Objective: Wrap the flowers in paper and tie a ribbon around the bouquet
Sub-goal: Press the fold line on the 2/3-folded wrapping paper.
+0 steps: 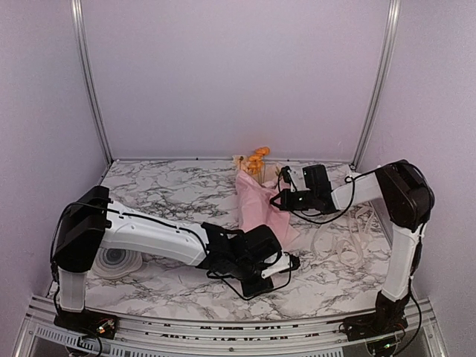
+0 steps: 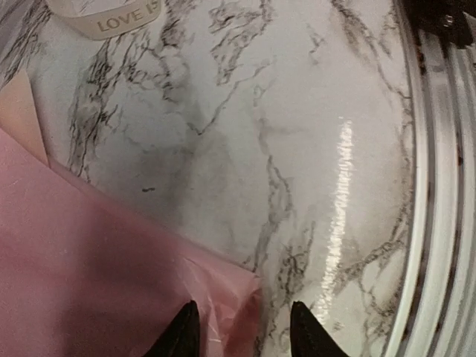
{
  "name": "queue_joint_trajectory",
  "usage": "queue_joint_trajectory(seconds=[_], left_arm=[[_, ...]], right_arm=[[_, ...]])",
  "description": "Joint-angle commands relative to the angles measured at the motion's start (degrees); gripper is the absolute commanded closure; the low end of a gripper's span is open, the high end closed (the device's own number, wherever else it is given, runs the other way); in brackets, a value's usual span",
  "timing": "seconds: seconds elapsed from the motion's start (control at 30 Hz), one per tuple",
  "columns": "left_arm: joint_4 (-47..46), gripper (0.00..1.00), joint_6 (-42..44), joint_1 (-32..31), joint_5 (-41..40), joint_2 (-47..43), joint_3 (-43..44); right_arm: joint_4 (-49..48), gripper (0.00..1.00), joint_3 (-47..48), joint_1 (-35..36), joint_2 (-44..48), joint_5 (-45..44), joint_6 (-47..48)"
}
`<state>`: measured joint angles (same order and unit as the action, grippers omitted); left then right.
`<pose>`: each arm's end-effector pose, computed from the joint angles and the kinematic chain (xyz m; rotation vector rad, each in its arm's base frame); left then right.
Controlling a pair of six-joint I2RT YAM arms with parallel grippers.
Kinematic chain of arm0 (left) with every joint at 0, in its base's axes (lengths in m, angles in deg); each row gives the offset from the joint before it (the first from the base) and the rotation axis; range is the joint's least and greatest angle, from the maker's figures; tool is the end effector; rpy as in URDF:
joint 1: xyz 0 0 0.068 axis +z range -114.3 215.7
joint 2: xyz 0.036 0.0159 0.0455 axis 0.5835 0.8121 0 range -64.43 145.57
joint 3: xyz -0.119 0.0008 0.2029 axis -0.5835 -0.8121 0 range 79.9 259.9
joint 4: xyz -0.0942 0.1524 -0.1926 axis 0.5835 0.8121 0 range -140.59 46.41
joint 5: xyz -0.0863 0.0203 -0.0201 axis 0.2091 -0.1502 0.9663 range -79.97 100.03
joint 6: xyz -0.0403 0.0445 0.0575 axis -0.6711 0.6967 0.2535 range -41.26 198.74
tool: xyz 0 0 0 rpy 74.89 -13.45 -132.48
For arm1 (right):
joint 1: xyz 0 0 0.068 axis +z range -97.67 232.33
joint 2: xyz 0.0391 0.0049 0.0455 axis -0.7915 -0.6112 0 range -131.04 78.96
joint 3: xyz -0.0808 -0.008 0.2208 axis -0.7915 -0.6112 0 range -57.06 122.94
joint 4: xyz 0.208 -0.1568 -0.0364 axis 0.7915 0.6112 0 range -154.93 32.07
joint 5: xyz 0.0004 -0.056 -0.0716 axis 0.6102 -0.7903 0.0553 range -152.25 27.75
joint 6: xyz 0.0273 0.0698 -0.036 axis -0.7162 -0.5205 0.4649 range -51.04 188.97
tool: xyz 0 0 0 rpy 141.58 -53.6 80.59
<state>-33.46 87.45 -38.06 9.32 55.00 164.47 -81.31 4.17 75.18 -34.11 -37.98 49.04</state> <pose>0.1289 -0.4390 0.1022 1.6686 1.9122 -0.4567 0.3772 0.1914 0.0823 -0.3071 2.2450 0.8742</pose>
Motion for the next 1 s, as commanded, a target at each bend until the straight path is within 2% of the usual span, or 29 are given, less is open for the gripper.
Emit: queue_joint_trajectory(seconds=[0.0,0.07,0.13,0.2,0.27,0.33,0.4,0.53,0.7,0.83,0.97], left_arm=[[4.53,0.57,3.02,-1.13,22.44,-8.9,-1.12],[4.17,0.57,4.23,-0.9,26.17,-12.05,-1.58],[1.68,0.57,4.55,-0.24,25.34,-15.52,-3.47],[-4.29,0.64,1.8,1.73,18.6,-18.77,-7.41],[-9.78,0.8,-2.89,5.27,8.38,-19.81,-11.53],[-9.79,0.89,-4.91,7.34,-1.76,-16.37,-11.85],[-6.9,0.92,-2.79,7.02,-7.45,-11.09,-9.21],[-4.94,0.92,0.8,3.39,-9.27,-2.6,-3.47],[-2.54,0.92,2.84,0.72,-10.51,2.23,-4.11],[-0.97,0.91,1.88,-0.38,-6.15,2.38,-6.99],[-1.38,0.86,2.83,-3.15,0.01,1.94,-7.77]], right_arm=[[-2.09,1.0,-0.15,-0.7,-2.81,-0.11,-1.19],[-2.54,1.0,-0.44,-0.68,-3.27,0.35,-1.5],[-2.56,1.0,-0.56,-0.62,-3.38,0.63,-1.59],[-2.69,1.0,-0.65,-0.68,-3.4,0.92,-1.55],[-2.69,1.0,-0.6,-0.62,-3.31,1.26,-1.65],[-2.71,1.0,-0.7,-0.69,-3.21,1.55,-1.76],[-2.85,1.0,-0.83,-0.69,-3.17,1.62,-1.87],[-2.38,1.0,-0.76,-0.7,-3.29,1.78,-1.66],[-2.19,1.0,-0.99,-0.68,-3.2,1.83,-1.53],[-1.45,1.0,-0.2,-0.7,-3.37,1.84,-1.12],[-1.03,1.0,0.77,-0.68,-3.68,1.83,-1.15]])
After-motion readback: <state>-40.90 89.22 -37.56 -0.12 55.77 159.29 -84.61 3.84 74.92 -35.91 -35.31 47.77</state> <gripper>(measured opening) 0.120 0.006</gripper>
